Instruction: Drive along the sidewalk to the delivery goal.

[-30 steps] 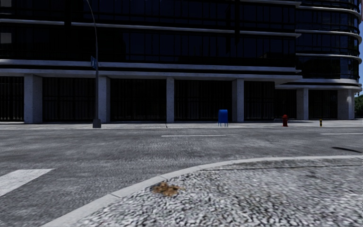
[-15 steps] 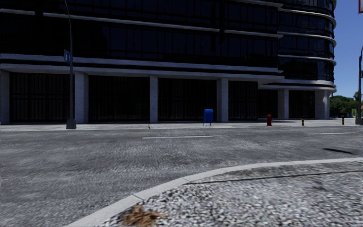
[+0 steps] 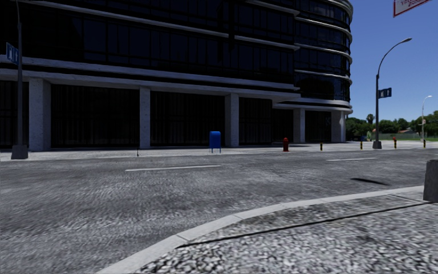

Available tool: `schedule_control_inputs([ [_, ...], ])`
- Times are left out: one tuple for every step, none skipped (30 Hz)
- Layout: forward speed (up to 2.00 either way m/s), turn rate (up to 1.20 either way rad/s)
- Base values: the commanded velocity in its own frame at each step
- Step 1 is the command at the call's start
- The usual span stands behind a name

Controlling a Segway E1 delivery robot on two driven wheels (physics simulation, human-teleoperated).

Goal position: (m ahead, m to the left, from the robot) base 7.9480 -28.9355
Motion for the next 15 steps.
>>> schedule_control_inputs([
  [0.76, -0.59],
  [0.76, -0.59],
  [0.75, -0.59],
  [0.75, -0.6],
  [0.75, -0.6],
  [0.75, -0.6],
  [0.75, -0.6],
  [0.75, -0.6],
  [0.75, -0.6],
  [0.75, -0.6],
  [0.78, -0.6],
  [0.83, -0.6],
  [0.83, -0.6],
  [0.86, -0.6],
  [0.88, -0.6],
])
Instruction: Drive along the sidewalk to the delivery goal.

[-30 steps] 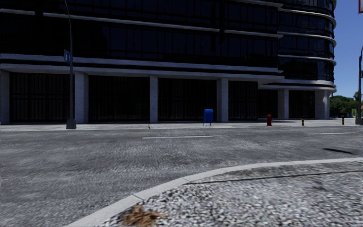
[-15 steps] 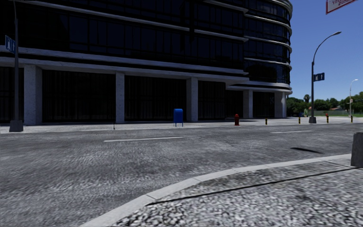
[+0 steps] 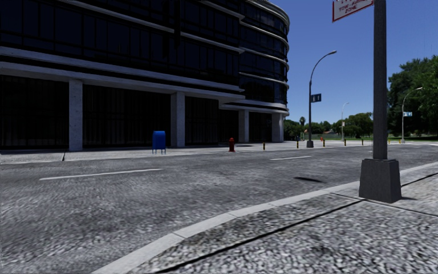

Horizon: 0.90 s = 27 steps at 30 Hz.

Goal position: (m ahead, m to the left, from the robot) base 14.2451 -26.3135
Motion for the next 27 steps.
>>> schedule_control_inputs([
  [0.88, -0.6],
  [0.88, -0.6],
  [0.88, -0.6],
  [0.88, -0.6],
  [0.89, -0.6],
  [0.89, -0.6],
  [0.91, -0.6],
  [0.92, -0.6],
  [0.92, -0.6],
  [0.93, -0.6],
  [0.93, -0.6],
  [0.93, -0.6],
  [0.93, -0.6],
  [0.93, -0.6],
  [0.93, -0.6],
  [0.93, -0.6],
  [0.93, -0.6],
  [0.93, -0.6],
  [0.93, -0.6],
  [0.93, -0.6],
  [0.93, -0.6],
  [0.93, -0.6],
  [0.93, -0.6],
  [0.93, -0.6],
  [0.93, -0.6],
  [0.93, -0.6],
  [0.93, -0.6],
])
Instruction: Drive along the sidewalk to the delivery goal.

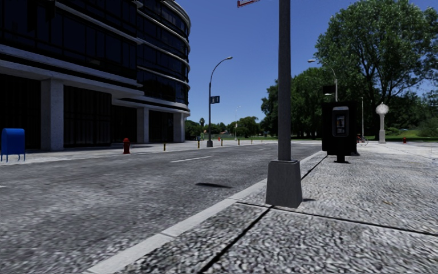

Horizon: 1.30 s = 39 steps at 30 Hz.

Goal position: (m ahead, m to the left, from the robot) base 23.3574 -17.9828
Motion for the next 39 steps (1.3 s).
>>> schedule_control_inputs([
  [0.93, -0.6],
  [0.93, -0.6],
  [0.93, -0.6],
  [0.93, -0.6],
  [0.93, -0.6],
  [0.93, -0.6],
  [0.93, -0.6],
  [0.93, -0.6],
  [0.93, -0.6],
  [0.93, -0.6],
  [0.93, -0.6],
  [0.93, -0.6],
  [0.93, -0.6],
  [0.93, -0.62],
  [0.93, -0.63],
  [0.93, -0.64],
  [0.93, -0.64],
  [0.93, -0.64],
  [0.93, -0.64],
  [0.93, -0.64],
  [0.93, -0.64],
  [0.93, -0.64],
  [0.93, -0.64],
  [0.93, -0.64],
  [0.93, -0.66],
  [0.93, -0.66],
  [0.93, -0.66],
  [0.93, -0.66],
  [0.93, -0.66],
  [0.93, -0.66],
  [0.93, -0.66],
  [0.93, -0.66],
  [0.93, -0.66],
  [0.93, -0.66],
  [0.93, -0.66],
  [0.93, -0.66],
  [0.93, -0.66],
  [0.93, -0.66],
  [0.93, -0.66],
])
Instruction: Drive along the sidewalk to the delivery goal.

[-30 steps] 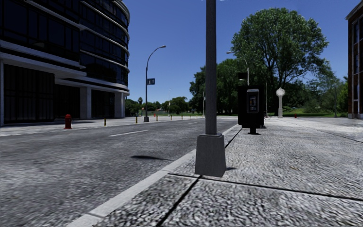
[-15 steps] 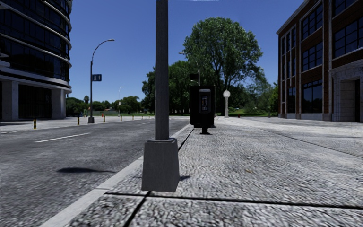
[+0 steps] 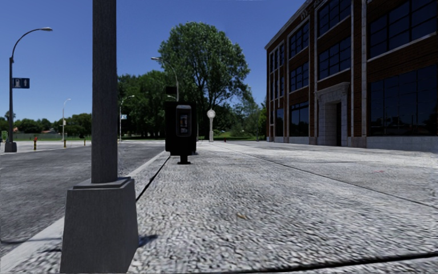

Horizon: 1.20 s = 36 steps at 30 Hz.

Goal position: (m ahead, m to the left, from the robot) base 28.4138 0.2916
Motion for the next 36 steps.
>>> schedule_control_inputs([
  [0.93, -0.66],
  [0.93, -0.66],
  [1.67, 0.0],
  [1.67, 0.0],
  [1.89, 0.0],
  [1.97, 0.0],
  [1.99, 0.0],
  [2.0, 0.0],
  [2.0, 0.0],
  [2.0, 0.0],
  [2.0, 0.0],
  [2.0, 0.0],
  [2.0, 0.0],
  [2.0, 0.0],
  [2.0, 0.0],
  [2.0, 0.0],
  [2.0, 0.0],
  [2.0, 0.0],
  [2.0, 0.0],
  [2.0, 0.0],
  [2.0, 0.0],
  [2.0, 0.0],
  [2.0, 0.0],
  [2.0, 0.0],
  [2.0, 0.0],
  [2.0, 0.0],
  [2.0, 0.0],
  [2.0, 0.0],
  [2.0, 0.0],
  [2.0, 0.0],
  [2.0, 0.0],
  [2.0, 0.0],
  [2.0, 0.0],
  [2.0, 0.0],
  [2.0, 0.0],
  [2.0, 0.0],
])
